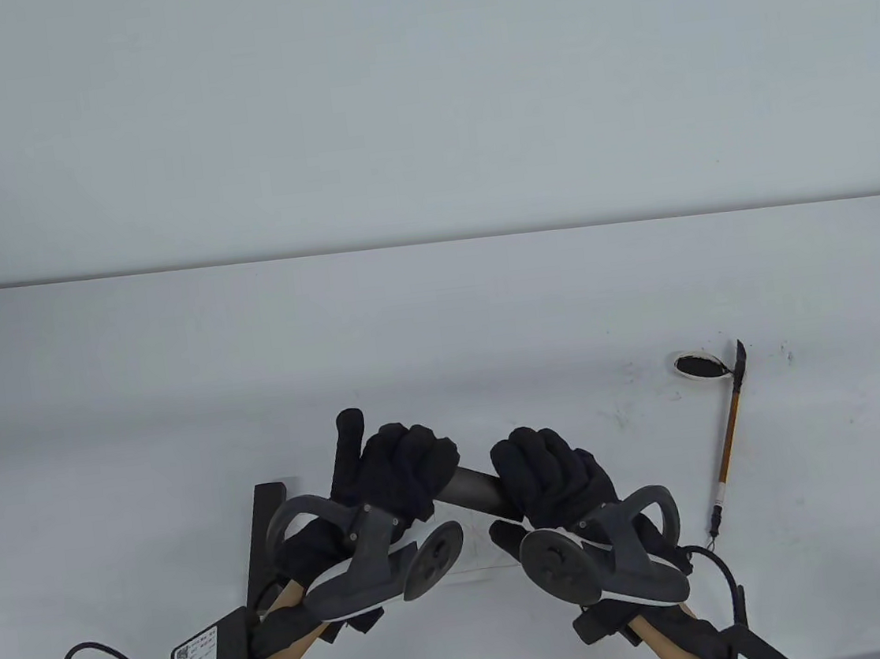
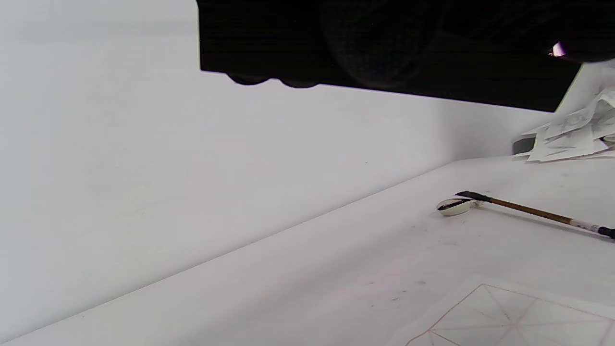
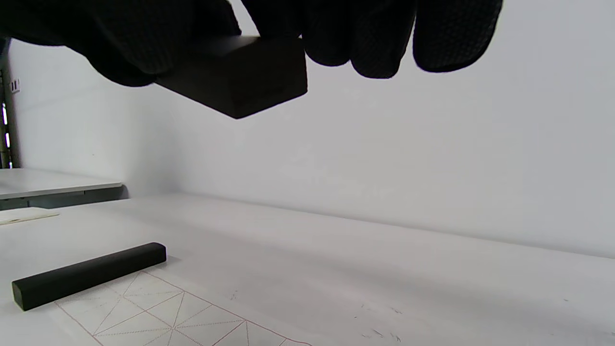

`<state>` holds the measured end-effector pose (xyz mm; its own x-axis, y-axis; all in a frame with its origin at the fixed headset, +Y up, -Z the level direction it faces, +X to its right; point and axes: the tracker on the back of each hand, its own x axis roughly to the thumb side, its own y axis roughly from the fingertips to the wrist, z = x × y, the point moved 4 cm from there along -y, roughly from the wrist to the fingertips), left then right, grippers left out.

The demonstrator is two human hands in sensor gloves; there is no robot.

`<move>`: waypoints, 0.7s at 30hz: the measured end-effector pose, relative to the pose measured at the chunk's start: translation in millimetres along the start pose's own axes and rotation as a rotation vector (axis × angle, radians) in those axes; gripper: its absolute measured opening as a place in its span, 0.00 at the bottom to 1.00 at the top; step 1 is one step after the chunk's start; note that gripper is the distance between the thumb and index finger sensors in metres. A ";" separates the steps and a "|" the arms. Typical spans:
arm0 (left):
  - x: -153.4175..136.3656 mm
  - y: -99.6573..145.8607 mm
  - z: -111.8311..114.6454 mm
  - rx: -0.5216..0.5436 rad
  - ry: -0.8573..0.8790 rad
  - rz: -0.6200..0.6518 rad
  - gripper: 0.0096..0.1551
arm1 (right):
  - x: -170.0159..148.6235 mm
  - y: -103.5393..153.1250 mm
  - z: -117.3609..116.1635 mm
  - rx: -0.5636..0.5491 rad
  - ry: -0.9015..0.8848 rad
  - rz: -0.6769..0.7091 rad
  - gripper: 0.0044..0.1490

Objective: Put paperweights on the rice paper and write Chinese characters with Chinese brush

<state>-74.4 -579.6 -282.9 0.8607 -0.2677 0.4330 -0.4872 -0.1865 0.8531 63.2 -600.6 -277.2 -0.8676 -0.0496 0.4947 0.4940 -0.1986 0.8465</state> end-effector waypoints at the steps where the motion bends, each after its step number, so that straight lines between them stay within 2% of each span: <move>1: 3.2 3.5 -3.8 0.006 0.004 0.010 0.41 | 4.0 0.6 1.2 0.004 0.009 0.008 0.50; 8: 19.9 12.8 -10.8 0.005 0.022 0.068 0.41 | 19.4 5.4 9.3 -0.027 0.062 0.045 0.48; 21: 32.0 7.2 2.6 -0.037 0.019 0.123 0.41 | 18.7 10.0 6.2 -0.147 0.145 0.088 0.45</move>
<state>-50.7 -592.0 -263.7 0.7978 -0.2683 0.5399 -0.5836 -0.1185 0.8034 52.3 -597.4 -258.3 -0.8256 -0.2115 0.5231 0.5642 -0.3274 0.7580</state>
